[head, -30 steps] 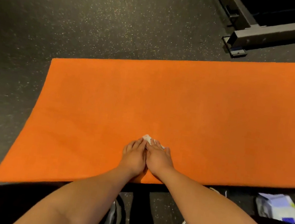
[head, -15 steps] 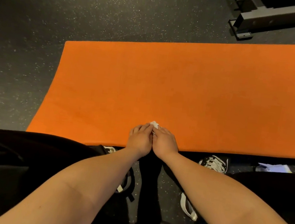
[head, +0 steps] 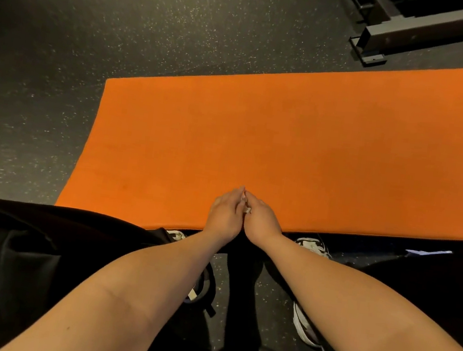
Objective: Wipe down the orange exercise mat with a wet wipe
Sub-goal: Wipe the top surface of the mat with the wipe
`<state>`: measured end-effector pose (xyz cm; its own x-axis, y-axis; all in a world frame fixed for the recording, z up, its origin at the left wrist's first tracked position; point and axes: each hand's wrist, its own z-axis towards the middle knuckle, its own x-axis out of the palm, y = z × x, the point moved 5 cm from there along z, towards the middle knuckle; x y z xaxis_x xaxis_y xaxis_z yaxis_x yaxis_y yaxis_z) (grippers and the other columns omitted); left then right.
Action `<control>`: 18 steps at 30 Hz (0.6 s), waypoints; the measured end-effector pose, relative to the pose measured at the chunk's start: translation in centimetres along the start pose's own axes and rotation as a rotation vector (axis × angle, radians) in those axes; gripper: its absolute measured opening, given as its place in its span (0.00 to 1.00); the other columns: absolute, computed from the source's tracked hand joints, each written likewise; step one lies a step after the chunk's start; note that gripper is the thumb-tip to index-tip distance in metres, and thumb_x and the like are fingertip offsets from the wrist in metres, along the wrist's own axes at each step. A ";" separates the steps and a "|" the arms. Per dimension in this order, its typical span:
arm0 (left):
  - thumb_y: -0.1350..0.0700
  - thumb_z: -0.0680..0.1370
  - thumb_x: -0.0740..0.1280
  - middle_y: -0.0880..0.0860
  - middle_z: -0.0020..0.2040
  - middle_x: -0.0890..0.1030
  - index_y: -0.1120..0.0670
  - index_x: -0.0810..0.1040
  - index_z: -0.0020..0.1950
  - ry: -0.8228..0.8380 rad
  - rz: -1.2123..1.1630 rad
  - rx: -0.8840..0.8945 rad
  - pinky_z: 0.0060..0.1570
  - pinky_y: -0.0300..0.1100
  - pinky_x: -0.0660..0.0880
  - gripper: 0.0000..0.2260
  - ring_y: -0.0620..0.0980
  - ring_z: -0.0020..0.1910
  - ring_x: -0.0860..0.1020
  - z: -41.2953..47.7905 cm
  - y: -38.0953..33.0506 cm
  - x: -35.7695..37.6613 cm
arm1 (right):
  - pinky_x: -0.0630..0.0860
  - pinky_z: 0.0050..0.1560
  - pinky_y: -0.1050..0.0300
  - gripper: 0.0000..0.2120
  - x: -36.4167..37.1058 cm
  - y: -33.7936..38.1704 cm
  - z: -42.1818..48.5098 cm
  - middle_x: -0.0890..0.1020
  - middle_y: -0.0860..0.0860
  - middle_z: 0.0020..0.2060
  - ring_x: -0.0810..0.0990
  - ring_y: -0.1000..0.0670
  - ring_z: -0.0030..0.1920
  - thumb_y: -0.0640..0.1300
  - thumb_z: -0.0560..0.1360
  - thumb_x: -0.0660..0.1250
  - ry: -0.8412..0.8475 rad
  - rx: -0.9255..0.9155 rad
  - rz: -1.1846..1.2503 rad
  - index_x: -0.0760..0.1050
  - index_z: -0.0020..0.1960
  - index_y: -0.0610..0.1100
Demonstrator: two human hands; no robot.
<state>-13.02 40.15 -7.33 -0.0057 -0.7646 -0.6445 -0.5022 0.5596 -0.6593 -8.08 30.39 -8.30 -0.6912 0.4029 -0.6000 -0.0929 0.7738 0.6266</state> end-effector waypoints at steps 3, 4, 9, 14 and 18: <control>0.50 0.87 0.54 0.54 0.76 0.70 0.50 0.60 0.81 0.100 0.008 0.016 0.71 0.56 0.65 0.21 0.57 0.73 0.68 0.1 0.2 1.2 | 0.72 0.67 0.44 0.24 -0.7 -0.8 -0.1 0.72 0.51 0.74 0.73 0.44 0.69 0.43 0.85 0.55 -0.024 0.074 0.157 0.59 0.80 0.54; 0.50 0.87 0.54 0.54 0.76 0.70 0.50 0.62 0.80 0.103 0.048 0.023 0.72 0.56 0.64 0.21 0.56 0.74 0.68 0.2 0.3 1.4 | 0.72 0.67 0.47 0.25 -1.0 -1.0 -0.2 0.72 0.50 0.74 0.73 0.45 0.70 0.41 0.85 0.56 -0.051 0.093 0.202 0.60 0.80 0.53; 0.50 0.86 0.53 0.51 0.79 0.65 0.49 0.71 0.74 0.100 0.227 0.108 0.77 0.54 0.50 0.18 0.51 0.78 0.61 -0.4 -0.2 2.2 | 0.72 0.66 0.46 0.21 -1.3 -1.0 -0.3 0.71 0.48 0.72 0.73 0.43 0.67 0.39 0.82 0.57 -0.095 0.101 0.133 0.69 0.74 0.49; 0.52 0.85 0.55 0.48 0.69 0.74 0.48 0.75 0.63 0.001 0.292 0.089 0.75 0.55 0.51 0.12 0.49 0.70 0.70 -0.9 0.2 1.2 | 0.68 0.70 0.45 0.21 -0.6 -1.0 -0.5 0.70 0.46 0.73 0.68 0.42 0.71 0.40 0.83 0.57 -0.046 0.048 -0.045 0.67 0.76 0.46; 0.54 0.83 0.57 0.49 0.70 0.73 0.48 0.73 0.58 -0.109 0.277 -0.058 0.76 0.56 0.49 0.08 0.49 0.74 0.67 -0.6 2.1 -0.2 | 0.65 0.71 0.49 0.21 -0.3 -0.6 -0.5 0.71 0.46 0.72 0.65 0.42 0.72 0.41 0.84 0.56 -0.042 0.009 -0.178 0.66 0.77 0.45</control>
<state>-14.61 41.29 -8.32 -0.0585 -0.5447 -0.8366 -0.5430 0.7205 -0.4312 -8.17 29.53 -8.23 -0.6343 0.2792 -0.7210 -0.2045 0.8387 0.5047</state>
